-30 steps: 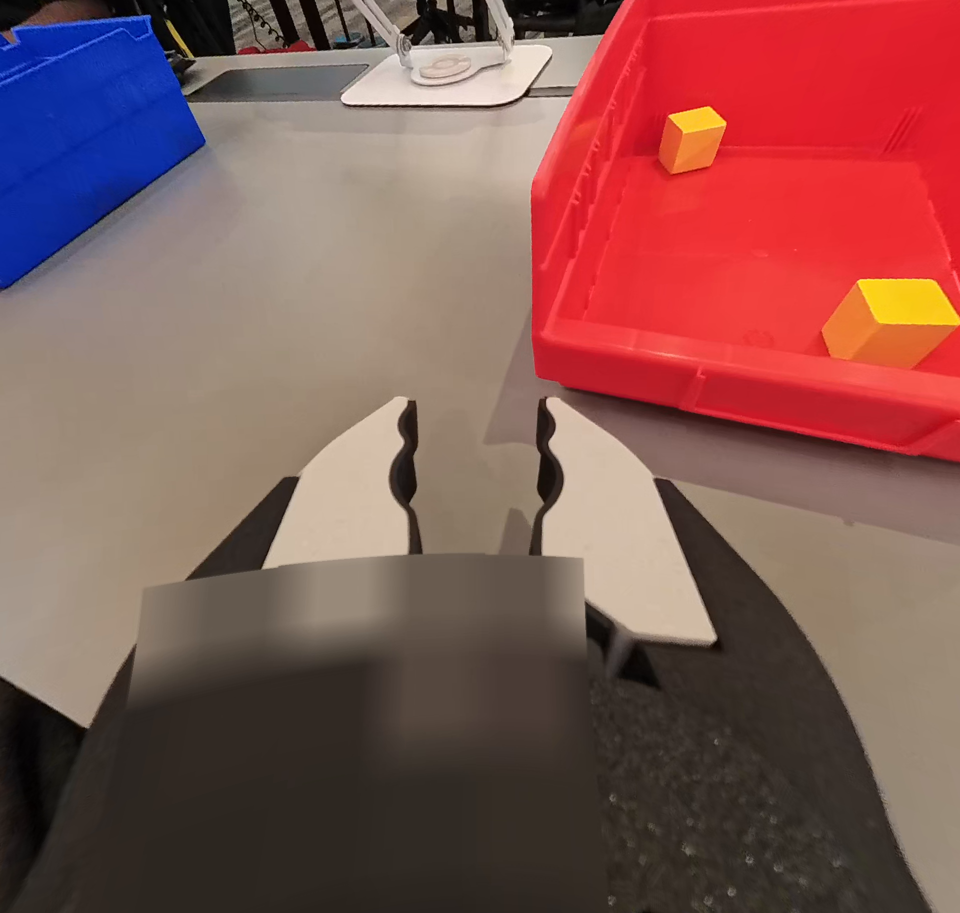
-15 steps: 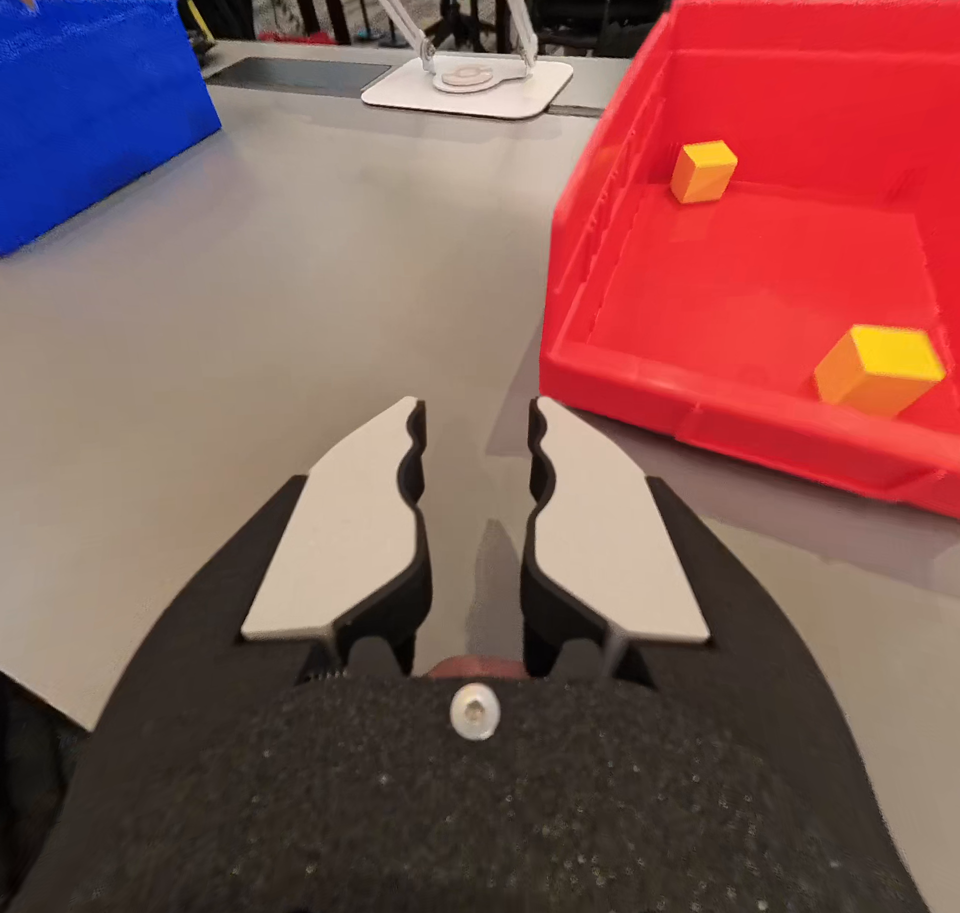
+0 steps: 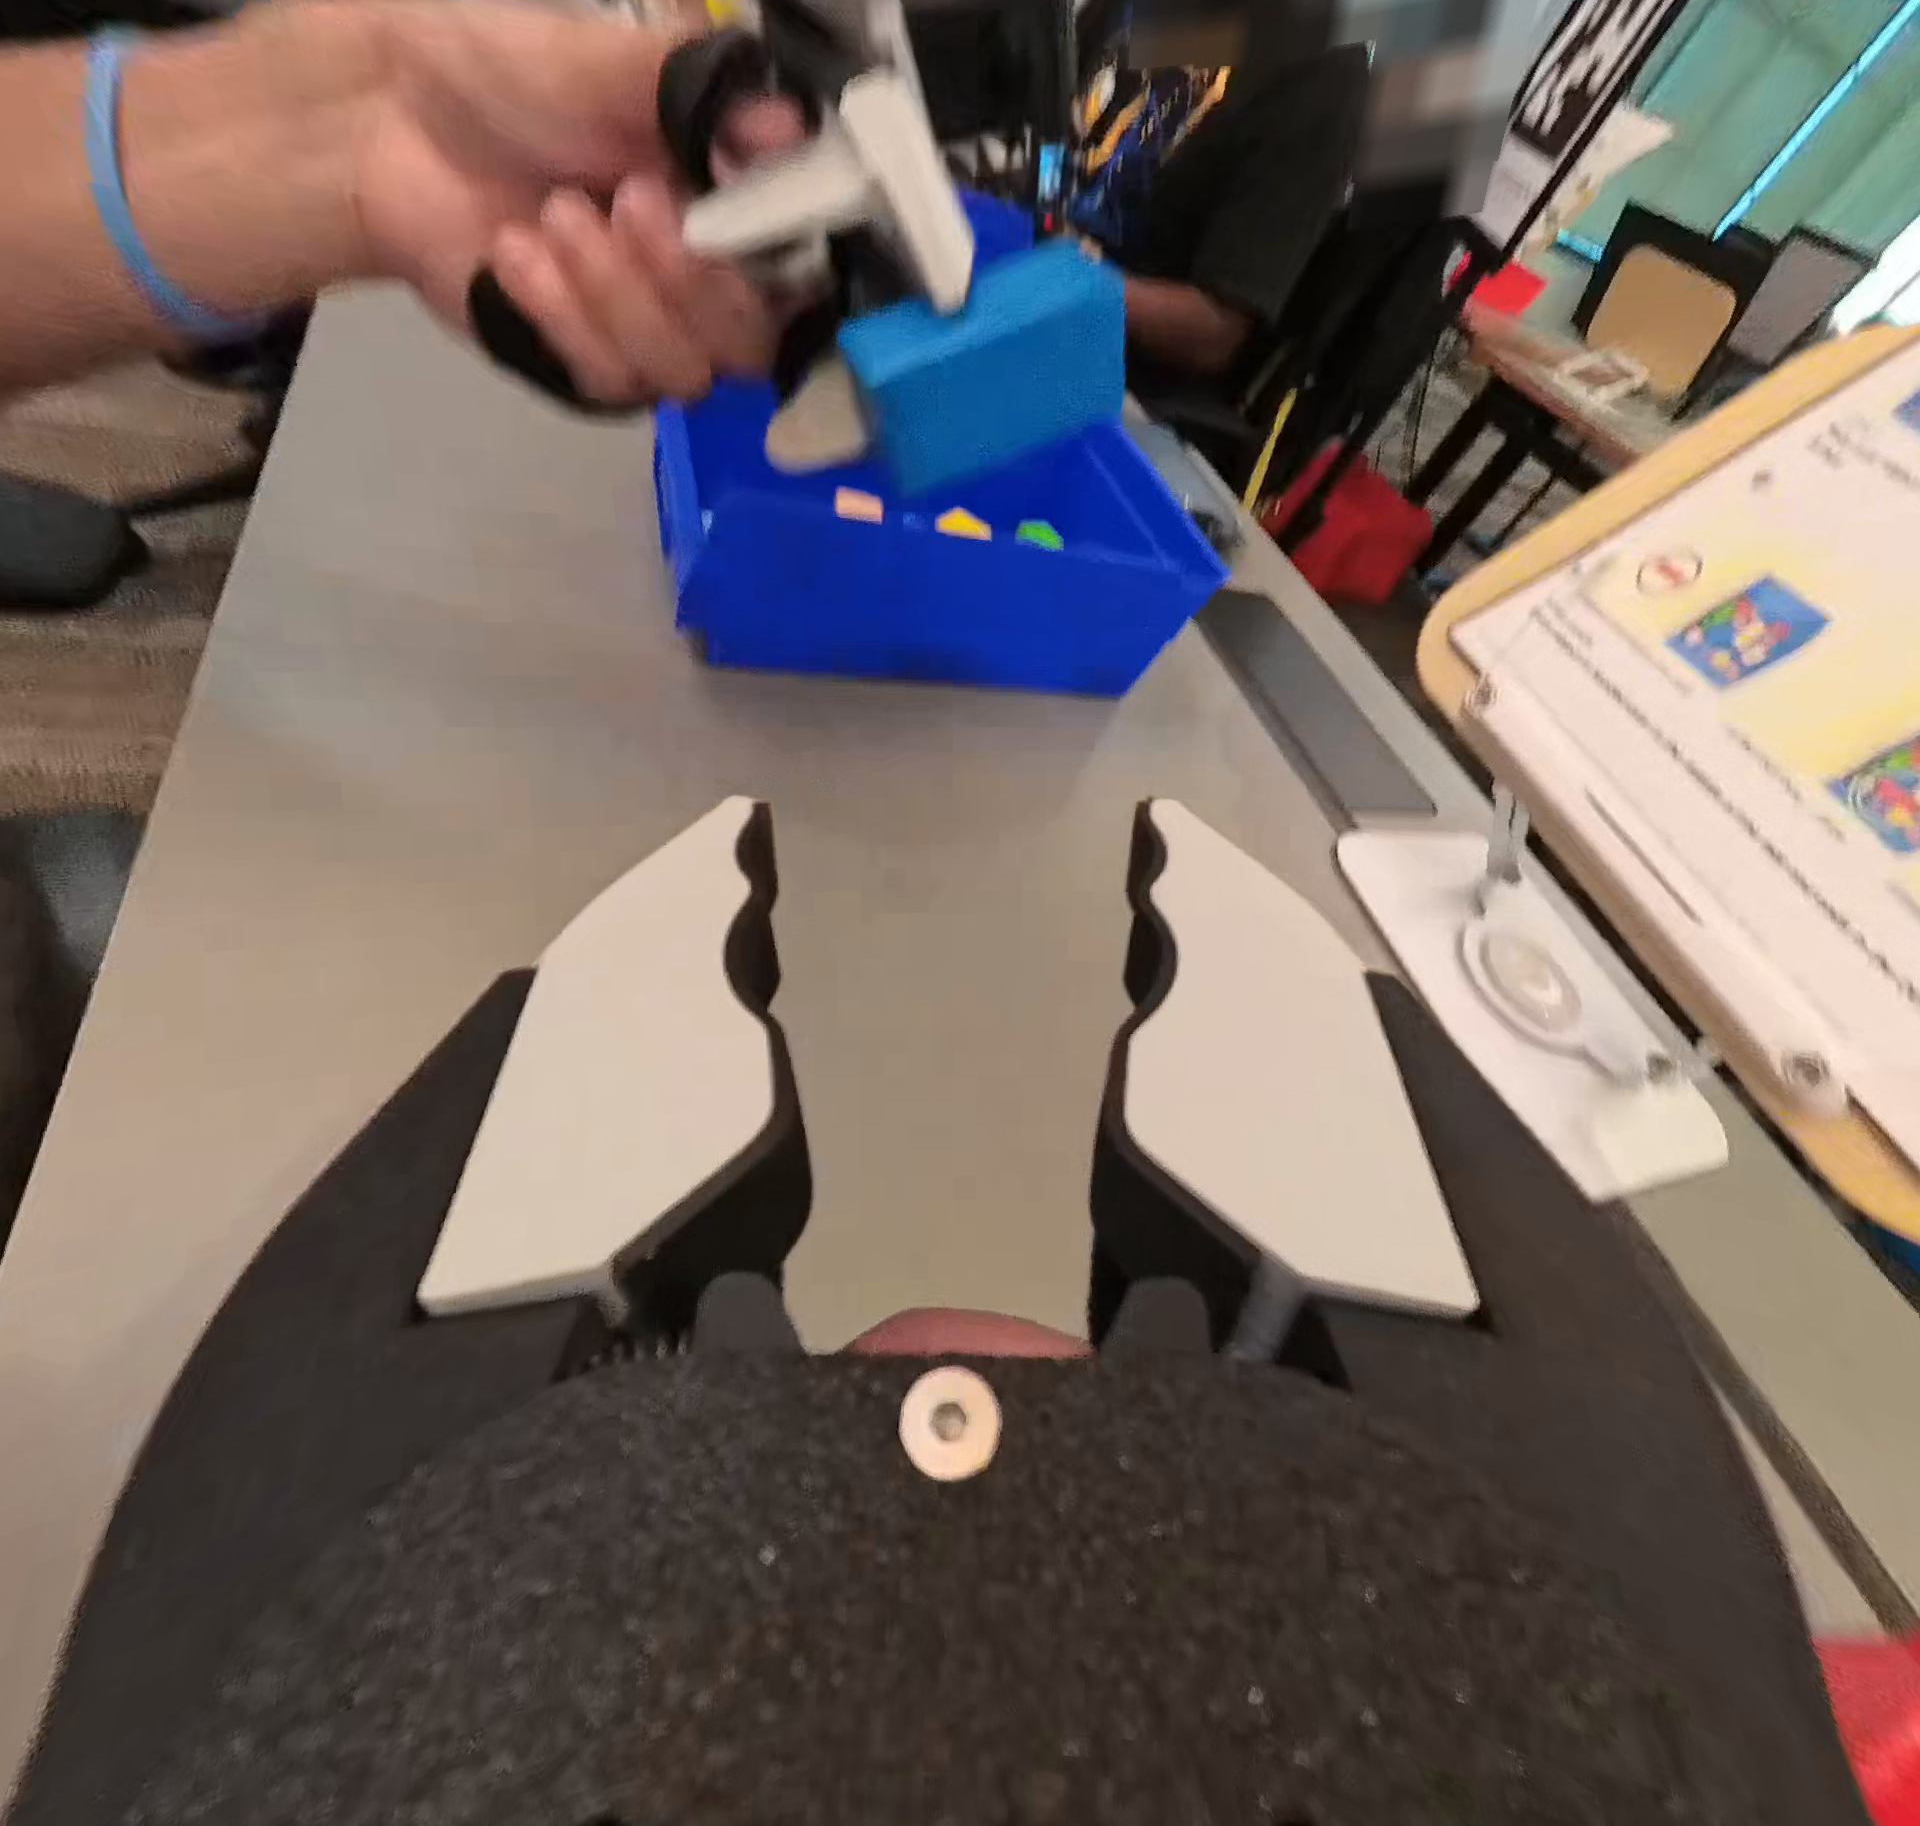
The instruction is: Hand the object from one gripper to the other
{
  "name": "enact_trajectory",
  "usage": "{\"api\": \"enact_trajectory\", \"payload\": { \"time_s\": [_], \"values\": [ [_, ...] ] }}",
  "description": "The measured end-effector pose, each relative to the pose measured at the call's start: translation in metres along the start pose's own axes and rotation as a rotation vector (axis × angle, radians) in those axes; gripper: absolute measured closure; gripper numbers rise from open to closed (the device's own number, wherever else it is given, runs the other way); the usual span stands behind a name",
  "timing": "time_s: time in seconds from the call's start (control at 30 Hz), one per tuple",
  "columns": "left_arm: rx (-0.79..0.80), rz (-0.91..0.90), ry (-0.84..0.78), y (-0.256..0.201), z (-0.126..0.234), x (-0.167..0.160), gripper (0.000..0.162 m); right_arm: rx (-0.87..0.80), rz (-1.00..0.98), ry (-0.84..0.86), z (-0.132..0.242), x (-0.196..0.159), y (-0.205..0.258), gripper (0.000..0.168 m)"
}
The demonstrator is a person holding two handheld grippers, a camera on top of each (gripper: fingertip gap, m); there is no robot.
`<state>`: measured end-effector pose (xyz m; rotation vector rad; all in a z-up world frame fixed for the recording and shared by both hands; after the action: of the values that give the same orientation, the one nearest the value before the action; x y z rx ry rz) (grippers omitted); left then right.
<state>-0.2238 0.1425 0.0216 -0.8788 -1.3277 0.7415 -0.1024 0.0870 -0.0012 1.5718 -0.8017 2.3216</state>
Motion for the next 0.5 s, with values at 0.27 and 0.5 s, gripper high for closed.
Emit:
{"api": "enact_trajectory", "payload": {
  "time_s": [0.27,0.5],
  "values": [
    [-0.196,0.205,0.094,0.011,-0.051,-0.05,0.13,0.064,-0.027,-0.134,-0.02,0.009,0.014,0.101],
    [-0.231,0.239,0.128,0.013,-0.067,-0.062,0.13,0.101,-0.026,-0.102,-0.026,0.002,0.02,0.095]
  ]
}}
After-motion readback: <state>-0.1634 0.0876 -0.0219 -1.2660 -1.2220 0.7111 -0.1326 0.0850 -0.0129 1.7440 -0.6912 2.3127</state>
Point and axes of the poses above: each gripper's, where its closed fingertips meet, z back along the fingers, x out of its top, y = z × x across the jaws, the point moved 2 cm from there along z, back along the fingers, and after that the axes turned 1 degree about x, right-handed, at the moved point
